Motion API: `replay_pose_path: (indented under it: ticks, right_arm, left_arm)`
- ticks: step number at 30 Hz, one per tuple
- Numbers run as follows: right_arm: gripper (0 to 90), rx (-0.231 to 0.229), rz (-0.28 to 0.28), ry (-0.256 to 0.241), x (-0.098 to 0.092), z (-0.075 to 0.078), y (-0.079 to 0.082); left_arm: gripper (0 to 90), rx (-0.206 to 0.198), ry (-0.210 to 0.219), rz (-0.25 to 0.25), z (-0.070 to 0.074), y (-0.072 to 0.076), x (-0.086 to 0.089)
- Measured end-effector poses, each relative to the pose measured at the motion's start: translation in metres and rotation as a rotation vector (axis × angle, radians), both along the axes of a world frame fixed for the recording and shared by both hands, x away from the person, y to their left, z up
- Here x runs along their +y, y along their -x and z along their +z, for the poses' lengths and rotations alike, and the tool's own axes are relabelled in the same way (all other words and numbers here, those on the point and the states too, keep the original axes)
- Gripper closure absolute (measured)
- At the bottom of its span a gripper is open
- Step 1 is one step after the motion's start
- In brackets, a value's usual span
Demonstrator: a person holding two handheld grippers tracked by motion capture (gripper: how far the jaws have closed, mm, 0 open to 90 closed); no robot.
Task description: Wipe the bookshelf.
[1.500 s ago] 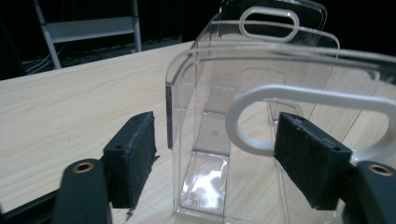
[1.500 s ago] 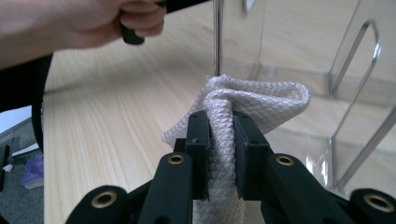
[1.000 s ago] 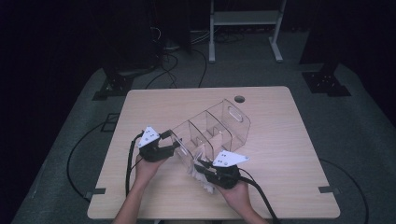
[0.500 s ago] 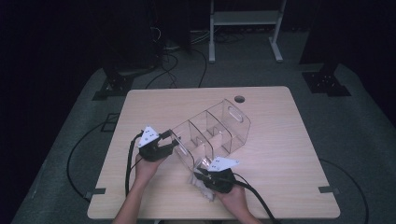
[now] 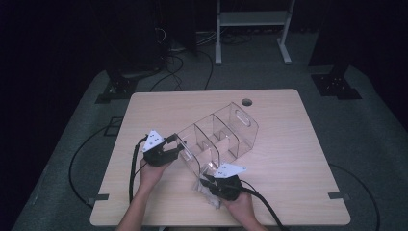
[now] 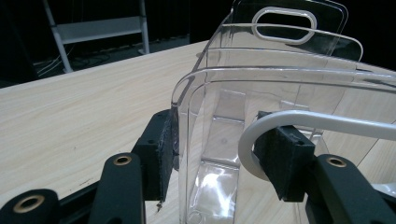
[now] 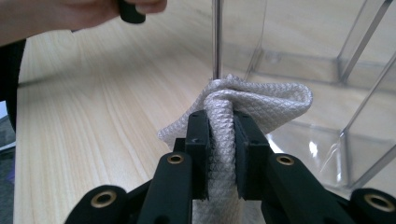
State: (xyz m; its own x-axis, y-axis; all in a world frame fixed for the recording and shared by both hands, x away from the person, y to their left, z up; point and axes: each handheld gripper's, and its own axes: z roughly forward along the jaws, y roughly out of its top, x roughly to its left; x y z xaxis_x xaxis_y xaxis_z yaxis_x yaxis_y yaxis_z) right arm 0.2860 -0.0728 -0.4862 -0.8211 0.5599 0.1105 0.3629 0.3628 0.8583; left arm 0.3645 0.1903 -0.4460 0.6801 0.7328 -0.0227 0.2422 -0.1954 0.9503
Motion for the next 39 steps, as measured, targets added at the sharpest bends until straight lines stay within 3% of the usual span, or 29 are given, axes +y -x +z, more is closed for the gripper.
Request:
replay_pose_path:
  ticks: [5,12,18,21,29,39]
  right_arm:
    - [77.3,-0.018,0.002,-0.024,-0.003,0.012,0.001]
    - [77.3,-0.103,0.005,-0.1,-0.008,0.059,0.004]
    - [77.3,-0.15,0.012,-0.097,-0.004,0.086,-0.003]
    - [77.3,-0.15,0.015,-0.095,0.0,0.09,-0.007]
    - [77.6,-0.134,0.009,-0.088,-0.006,0.075,0.001]
    - [77.6,-0.042,0.003,-0.034,-0.004,0.025,0.001]
  left_arm:
    - [48.1,0.003,0.014,0.01,-0.001,-0.001,0.0]
    - [48.1,0.004,0.006,0.004,-0.001,0.0,-0.001]
    - [47.8,-0.001,0.006,-0.003,-0.001,0.0,-0.003]
    - [47.7,-0.001,0.01,-0.003,-0.001,0.0,-0.003]
    - [47.5,0.005,0.012,-0.002,-0.002,-0.001,-0.003]
    - [47.9,0.004,0.022,0.005,-0.003,-0.004,-0.003]
